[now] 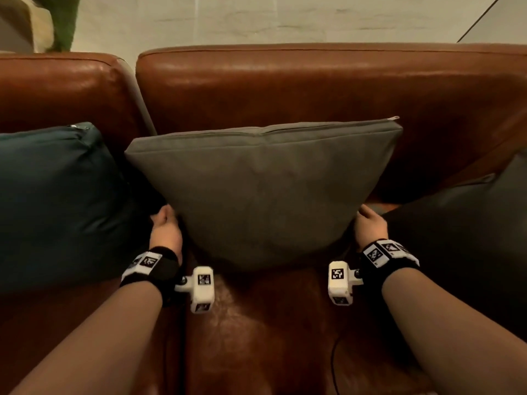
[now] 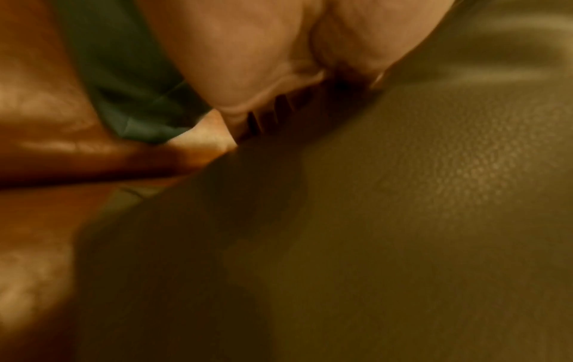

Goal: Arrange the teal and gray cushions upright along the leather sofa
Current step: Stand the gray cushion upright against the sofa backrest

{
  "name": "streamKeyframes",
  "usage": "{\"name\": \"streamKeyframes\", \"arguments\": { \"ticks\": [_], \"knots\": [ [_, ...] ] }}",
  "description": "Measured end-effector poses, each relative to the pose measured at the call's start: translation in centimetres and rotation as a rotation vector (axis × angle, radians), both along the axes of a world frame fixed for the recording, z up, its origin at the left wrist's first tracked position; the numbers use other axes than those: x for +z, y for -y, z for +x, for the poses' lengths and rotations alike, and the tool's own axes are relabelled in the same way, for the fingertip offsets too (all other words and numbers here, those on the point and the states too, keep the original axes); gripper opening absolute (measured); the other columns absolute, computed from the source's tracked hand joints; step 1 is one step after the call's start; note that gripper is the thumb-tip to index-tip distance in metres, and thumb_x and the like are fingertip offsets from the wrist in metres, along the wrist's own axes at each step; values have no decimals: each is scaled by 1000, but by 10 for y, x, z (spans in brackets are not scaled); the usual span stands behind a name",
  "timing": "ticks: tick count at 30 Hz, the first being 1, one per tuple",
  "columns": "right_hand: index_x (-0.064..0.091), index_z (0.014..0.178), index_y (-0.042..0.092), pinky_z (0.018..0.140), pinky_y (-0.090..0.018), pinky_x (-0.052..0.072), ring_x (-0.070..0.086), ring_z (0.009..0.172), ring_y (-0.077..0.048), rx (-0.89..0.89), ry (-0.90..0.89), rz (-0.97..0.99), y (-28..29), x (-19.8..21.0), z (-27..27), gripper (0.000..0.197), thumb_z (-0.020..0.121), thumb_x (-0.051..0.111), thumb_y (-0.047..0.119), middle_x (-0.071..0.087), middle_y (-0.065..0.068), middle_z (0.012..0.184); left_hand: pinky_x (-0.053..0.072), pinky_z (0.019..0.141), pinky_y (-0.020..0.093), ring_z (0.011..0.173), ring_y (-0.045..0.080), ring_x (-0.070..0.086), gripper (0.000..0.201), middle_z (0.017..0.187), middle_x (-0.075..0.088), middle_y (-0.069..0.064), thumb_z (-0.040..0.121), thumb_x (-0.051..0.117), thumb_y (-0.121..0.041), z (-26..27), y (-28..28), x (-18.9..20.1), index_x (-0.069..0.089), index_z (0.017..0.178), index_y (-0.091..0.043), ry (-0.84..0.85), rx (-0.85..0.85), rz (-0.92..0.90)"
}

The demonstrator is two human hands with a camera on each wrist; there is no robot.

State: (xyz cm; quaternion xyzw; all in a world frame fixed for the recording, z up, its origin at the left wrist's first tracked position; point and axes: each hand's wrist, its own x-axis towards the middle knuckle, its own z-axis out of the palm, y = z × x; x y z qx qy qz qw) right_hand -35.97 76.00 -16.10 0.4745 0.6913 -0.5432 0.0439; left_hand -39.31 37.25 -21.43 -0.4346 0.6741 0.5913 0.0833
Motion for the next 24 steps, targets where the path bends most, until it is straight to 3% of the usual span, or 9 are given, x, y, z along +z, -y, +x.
{"name": "streamKeyframes", "arguments": {
  "ticks": [2,4,6,8,10,12,15,17,24],
  "knots": [
    [71,119,19,93,-25,45,63,111,-15,-35,-3,131,-5,-1,-1,29,94,62,29,70,0,117,51,82,38,85,21,62,25,92,67,2,88,51,-53,-8,-16,29,65,85,-32,-68,-15,-54],
    [73,116,21,88,-21,42,63,108,-12,-81,-5,183,-10,1,-2,27,92,64,32,71,4,112,40,63,35,62,19,48,28,68,55,1,94,52,-41,-15,-17,35,58,72,-23,-97,13,-117],
    [73,115,22,85,-20,41,62,104,-11,-97,-17,189,-13,3,-2,26,92,64,32,70,5,109,36,64,37,59,20,44,28,63,51,0,91,55,-42,-14,-16,33,60,70,-24,-129,46,-136],
    [73,115,21,84,-21,41,62,101,-11,-65,-30,197,-12,3,-2,26,94,63,32,70,3,110,40,69,38,66,22,50,24,68,58,-2,88,56,-49,-10,-13,28,68,74,-34,-156,40,-115],
    [73,111,24,89,-27,46,62,102,-13,-27,-12,161,-14,-2,1,23,97,56,32,70,0,113,48,71,36,76,19,59,22,87,68,-2,90,51,-51,-1,-9,21,70,94,-41,-144,44,-25],
    [72,106,29,99,-35,48,62,109,-18,-22,7,69,-14,-7,7,24,101,48,27,68,-1,117,49,70,33,89,21,63,29,112,66,3,99,42,-38,10,-2,8,61,120,-34,-74,24,29],
    [64,128,19,98,-28,43,57,119,-22,69,72,22,-7,-16,18,30,101,49,19,64,-8,125,47,98,42,123,35,54,41,137,55,16,100,40,-13,29,-2,-16,46,140,-17,166,-102,-12],
    [64,129,13,91,-23,40,58,116,-18,77,91,72,-4,-21,20,32,98,56,22,66,-7,125,44,105,43,124,35,54,43,138,54,16,97,44,-10,35,-8,-25,46,140,-14,238,-204,-80],
    [71,120,25,85,-24,40,61,114,-22,58,220,260,-10,-15,13,29,95,60,36,69,-3,122,43,93,32,96,24,55,11,105,58,8,92,55,-8,31,-10,-24,51,98,-17,169,-195,-271]
  ]
}}
